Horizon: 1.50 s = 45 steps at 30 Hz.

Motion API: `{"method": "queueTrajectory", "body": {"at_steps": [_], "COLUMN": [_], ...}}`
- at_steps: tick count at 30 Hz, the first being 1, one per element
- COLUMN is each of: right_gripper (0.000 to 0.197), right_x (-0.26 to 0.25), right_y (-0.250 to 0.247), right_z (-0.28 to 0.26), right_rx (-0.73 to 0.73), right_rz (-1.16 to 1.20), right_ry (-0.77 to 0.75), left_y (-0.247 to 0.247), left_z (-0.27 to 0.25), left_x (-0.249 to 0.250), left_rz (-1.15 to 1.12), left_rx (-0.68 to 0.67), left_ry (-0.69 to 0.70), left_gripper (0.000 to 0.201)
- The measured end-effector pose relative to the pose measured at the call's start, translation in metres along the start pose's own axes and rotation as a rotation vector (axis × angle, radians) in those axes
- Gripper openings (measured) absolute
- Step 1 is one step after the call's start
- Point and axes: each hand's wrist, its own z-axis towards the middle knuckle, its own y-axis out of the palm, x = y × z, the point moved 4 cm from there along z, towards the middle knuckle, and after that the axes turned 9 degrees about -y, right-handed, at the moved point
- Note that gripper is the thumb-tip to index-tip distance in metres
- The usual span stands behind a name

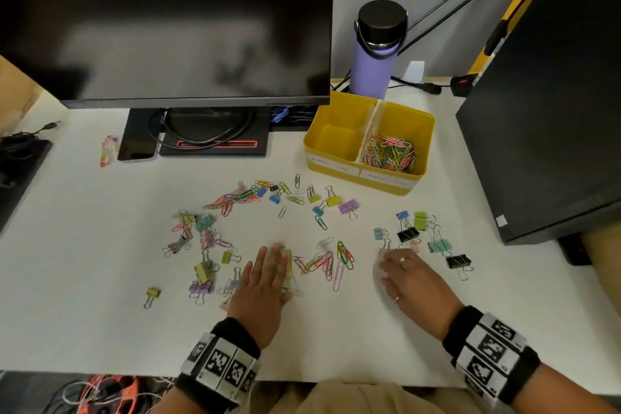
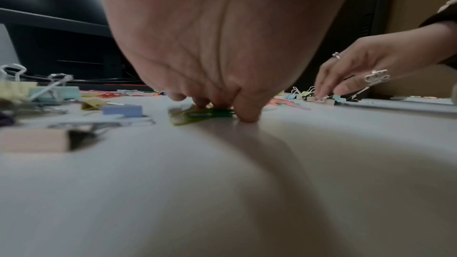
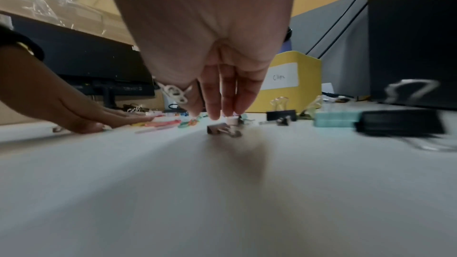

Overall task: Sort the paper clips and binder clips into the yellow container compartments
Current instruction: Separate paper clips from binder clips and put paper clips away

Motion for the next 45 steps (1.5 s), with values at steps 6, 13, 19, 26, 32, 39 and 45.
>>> {"method": "queueTrajectory", "body": {"at_steps": [6, 13, 19, 26, 32, 39, 45], "right_gripper": [0.047, 0.038, 0.034, 0.042, 0.06, 0.062, 0.069], "right_x": [-0.028, -0.051, -0.039, -0.055, -0.052, -0.056, -0.066], "right_y": [0.016, 0.031, 0.026, -0.007, 0.003, 0.018, 0.019], "right_z": [0.054, 0.068, 0.066, 0.116, 0.205, 0.19, 0.139], "right_rx": [-0.089, -0.156, -0.122, -0.06, -0.302, -0.461, -0.574], "right_rz": [0.288, 0.35, 0.429, 0.334, 0.077, -0.141, -0.214], "right_ry": [0.154, 0.065, 0.072, -0.087, 0.017, -0.089, -0.359], "left_y": [-0.024, -0.081, -0.06, -0.038, -0.046, -0.041, -0.039], "left_z": [0.025, 0.099, 0.089, 0.019, 0.012, 0.008, 0.018], "left_x": [0.029, 0.027, 0.026, 0.017, -0.006, -0.022, -0.016], "left_rz": [0.006, 0.178, 0.23, -0.088, -0.351, -0.506, -0.517], "left_rx": [0.06, -0.031, -0.095, -0.062, 0.166, 0.04, 0.058], "left_ry": [0.065, -0.026, 0.005, 0.104, -0.009, -0.168, -0.162], "left_gripper": [0.074, 0.06, 0.058, 0.053, 0.044, 0.029, 0.009]}}
